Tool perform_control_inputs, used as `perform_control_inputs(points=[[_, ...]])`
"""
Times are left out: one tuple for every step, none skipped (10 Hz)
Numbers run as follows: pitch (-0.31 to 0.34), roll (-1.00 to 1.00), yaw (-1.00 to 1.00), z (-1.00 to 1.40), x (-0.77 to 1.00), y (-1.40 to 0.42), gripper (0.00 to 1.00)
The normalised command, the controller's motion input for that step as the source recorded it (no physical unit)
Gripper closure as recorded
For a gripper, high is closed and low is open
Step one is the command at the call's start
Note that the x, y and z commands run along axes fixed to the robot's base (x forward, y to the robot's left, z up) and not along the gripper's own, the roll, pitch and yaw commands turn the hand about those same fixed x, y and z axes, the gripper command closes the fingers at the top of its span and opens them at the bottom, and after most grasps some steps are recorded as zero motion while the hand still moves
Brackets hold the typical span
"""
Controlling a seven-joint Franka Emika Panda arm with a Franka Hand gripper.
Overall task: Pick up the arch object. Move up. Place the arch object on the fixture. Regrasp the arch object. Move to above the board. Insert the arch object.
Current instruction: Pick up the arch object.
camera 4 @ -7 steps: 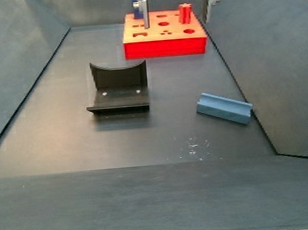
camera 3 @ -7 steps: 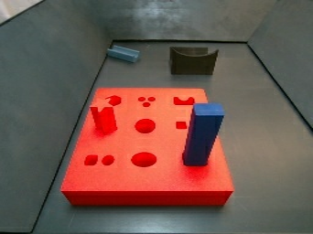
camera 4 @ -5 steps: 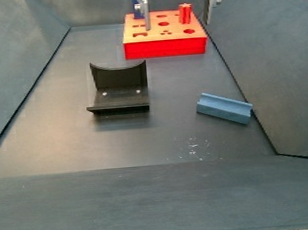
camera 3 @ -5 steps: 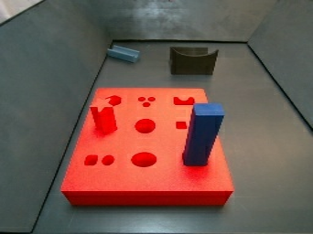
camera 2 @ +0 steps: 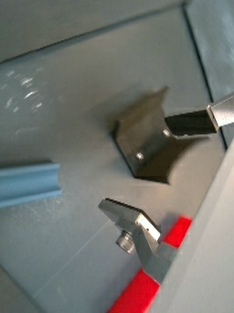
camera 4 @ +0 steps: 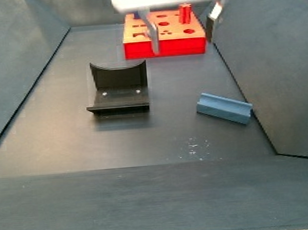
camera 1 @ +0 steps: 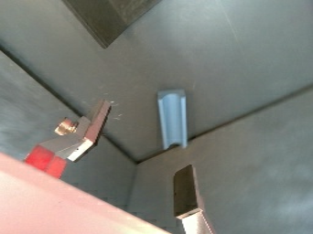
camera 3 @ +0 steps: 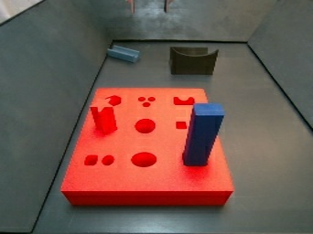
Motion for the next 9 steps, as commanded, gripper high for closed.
perform_control_inputs(points=[[-0.083,0.0,1.0,-0.77,-0.13,0.0,0.0],[-0.097,0.02,1.0,-0.78,-0.15,0.0,0.0],[-0.114,0.02,1.0,-0.79,-0.17,0.0,0.0],[-0.114,0.04,1.0,-0.79,-0.18,0.0,0.0],[-0.079,0.17,0.97,-0.73,-0.12,0.01,0.0],[-0.083,0.25,0.85,-0.74,-0.17,0.05,0.0],[-0.099,0.23,0.74,-0.77,-0.31,0.11,0.0],[0.0,0.12,0.58,-0.59,-0.32,0.25,0.0],[0.0,0.13,0.23,-0.45,-0.3,0.17,0.0]])
